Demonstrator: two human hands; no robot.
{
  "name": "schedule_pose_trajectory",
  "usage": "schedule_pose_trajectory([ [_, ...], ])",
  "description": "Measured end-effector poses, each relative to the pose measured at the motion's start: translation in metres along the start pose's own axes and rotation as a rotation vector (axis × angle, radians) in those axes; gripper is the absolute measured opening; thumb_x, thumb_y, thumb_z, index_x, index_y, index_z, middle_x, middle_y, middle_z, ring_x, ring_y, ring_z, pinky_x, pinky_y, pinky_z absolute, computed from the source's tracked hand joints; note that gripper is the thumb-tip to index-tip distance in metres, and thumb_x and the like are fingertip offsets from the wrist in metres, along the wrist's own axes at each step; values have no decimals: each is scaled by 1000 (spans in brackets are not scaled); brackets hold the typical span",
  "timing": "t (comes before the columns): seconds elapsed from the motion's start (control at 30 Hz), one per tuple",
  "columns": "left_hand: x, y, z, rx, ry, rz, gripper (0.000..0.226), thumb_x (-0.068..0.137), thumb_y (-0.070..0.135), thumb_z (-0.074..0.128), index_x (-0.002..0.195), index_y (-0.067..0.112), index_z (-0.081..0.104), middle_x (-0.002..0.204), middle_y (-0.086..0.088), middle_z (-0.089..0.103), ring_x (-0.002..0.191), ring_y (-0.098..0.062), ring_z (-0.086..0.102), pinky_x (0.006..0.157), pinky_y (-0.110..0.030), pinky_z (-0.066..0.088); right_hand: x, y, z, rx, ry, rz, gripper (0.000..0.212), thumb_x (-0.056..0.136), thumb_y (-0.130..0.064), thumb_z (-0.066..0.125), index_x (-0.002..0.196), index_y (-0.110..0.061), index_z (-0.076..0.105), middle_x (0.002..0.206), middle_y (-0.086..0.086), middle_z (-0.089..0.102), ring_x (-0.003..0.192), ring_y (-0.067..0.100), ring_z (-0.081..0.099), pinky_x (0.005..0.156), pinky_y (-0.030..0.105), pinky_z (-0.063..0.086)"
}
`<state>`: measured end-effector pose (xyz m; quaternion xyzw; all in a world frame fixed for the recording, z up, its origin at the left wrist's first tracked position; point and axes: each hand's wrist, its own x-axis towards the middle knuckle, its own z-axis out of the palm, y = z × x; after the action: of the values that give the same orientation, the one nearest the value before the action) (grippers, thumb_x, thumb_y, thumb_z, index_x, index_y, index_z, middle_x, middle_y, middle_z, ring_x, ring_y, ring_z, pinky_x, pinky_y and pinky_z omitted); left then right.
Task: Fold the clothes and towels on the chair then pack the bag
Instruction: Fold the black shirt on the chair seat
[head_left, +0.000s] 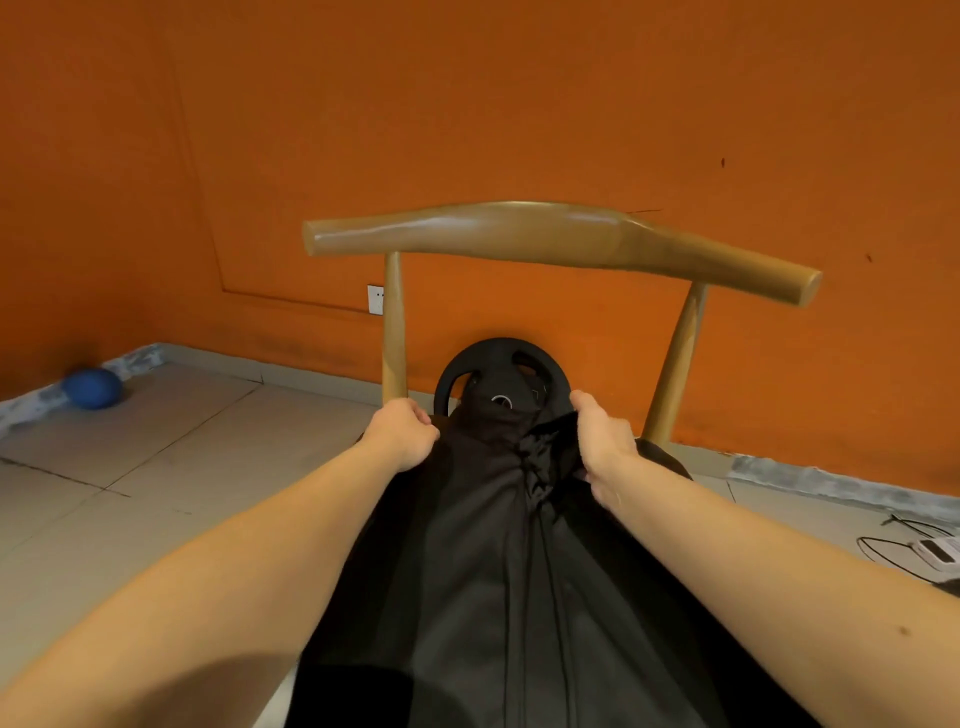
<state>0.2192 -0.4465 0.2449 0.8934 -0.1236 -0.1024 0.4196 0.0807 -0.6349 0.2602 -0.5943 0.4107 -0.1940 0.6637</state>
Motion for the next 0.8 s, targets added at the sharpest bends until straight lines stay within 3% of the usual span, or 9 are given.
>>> schedule_pose_trajectory([
  [0.1,6,7,9,69,-16,-12,20,97,28,66,107,10,68,105,-8,67,102,-28,63,92,-39,51,12,-4,-1,-172,-4,32,100,66,-70,75,141,-9,50,131,8,63,114,33,62,88,42,57],
  [0.2,17,13,14,128,-9,-42,43,98,48,61,114,7,66,106,-9,67,95,-27,61,83,-38,48,27,-5,-2,-371,-6,-12,49,82,-43,80,112,-9,62,110,7,65,96,29,63,64,30,48],
  [0.27,23,19,17,194,-2,-52,59,93,60,60,117,5,65,105,-9,67,94,-30,63,82,-40,52,38,-7,-5,-404,-31,-90,14,90,-14,68,101,-11,60,98,9,61,77,22,57,62,27,45],
  [0.3,26,21,19,232,-3,-58,62,91,61,62,119,5,65,105,-9,67,95,-31,63,83,-42,53,41,-9,-7,-378,-70,-123,9,92,-7,62,99,-11,61,96,9,61,73,20,56,62,28,47],
  [0.4,29,27,27,302,12,-42,44,94,42,64,120,6,63,106,-9,63,94,-31,61,84,-41,53,44,-13,-16,-295,-121,-117,12,93,0,53,96,-9,60,92,10,59,78,24,57,65,32,52],
  [0.57,33,27,33,331,100,-78,45,98,39,49,128,8,58,115,-10,62,103,-34,60,88,-40,48,40,-20,-29,-304,75,-91,9,88,-15,45,86,-9,52,83,6,51,72,25,49,68,37,46],
  [0.63,36,30,35,352,104,-102,51,100,41,44,137,7,54,128,-13,61,113,-36,60,89,-41,45,39,-21,-27,-339,62,-93,20,88,-27,43,91,-10,53,87,6,54,71,25,49,68,35,42],
  [0.73,38,40,39,452,85,-96,65,100,60,44,137,6,53,133,-14,60,115,-36,60,82,-39,43,32,-23,-18,-543,-51,-105,62,88,-60,53,117,-6,60,111,9,64,91,31,60,77,38,46],
  [0.8,41,42,42,503,80,-76,60,98,59,53,128,8,57,126,-12,62,110,-34,62,77,-39,44,29,-20,-13,-720,-86,-168,64,84,-61,68,113,-5,62,112,10,65,96,32,62,78,39,50],
])
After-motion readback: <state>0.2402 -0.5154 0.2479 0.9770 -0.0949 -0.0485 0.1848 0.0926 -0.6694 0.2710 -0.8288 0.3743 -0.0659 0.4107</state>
